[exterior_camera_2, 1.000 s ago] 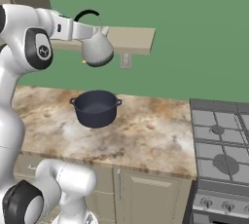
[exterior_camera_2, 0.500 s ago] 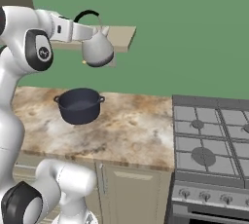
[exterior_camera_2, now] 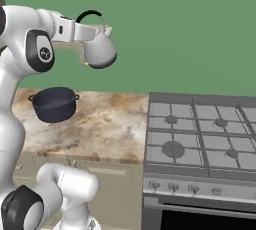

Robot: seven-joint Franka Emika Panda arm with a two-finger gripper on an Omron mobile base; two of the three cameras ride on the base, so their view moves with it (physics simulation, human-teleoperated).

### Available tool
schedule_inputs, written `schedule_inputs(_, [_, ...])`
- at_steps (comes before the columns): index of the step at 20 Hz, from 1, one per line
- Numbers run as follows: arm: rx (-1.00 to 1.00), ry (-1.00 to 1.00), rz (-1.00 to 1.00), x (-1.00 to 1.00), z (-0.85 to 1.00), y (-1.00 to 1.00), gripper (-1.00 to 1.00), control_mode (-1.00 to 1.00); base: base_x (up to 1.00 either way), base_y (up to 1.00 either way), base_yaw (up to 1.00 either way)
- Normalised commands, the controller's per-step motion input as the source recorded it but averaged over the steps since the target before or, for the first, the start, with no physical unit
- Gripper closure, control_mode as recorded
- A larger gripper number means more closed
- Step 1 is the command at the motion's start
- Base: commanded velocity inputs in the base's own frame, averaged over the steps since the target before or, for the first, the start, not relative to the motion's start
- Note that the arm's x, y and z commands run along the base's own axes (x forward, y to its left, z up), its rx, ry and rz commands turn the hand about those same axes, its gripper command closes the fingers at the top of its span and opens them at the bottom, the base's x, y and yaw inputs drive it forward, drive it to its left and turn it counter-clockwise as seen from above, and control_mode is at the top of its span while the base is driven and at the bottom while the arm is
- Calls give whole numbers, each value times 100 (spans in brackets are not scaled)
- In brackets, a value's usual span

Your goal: Pick the kettle from the cabinet and place it on a stove burner. Then pick the pot from the counter and place it on another stove burner. Finally, turn both burners on.

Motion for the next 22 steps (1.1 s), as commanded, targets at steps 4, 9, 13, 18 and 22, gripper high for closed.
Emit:
schedule_inputs(4, [0,0,0,0,0,0,100,100,-52,-57,-13])
schedule_inputs(9, [0,0,0,0,0,0,100,100,-26,-52,-9])
schedule_inputs(13, [0,0,0,0,0,0,100,100,-1,-49,-2])
schedule_inputs(18, [0,0,0,0,0,0,100,100,-4,-49,0])
schedule_inputs(22, [0,0,0,0,0,0,100,100,0,-49,0])
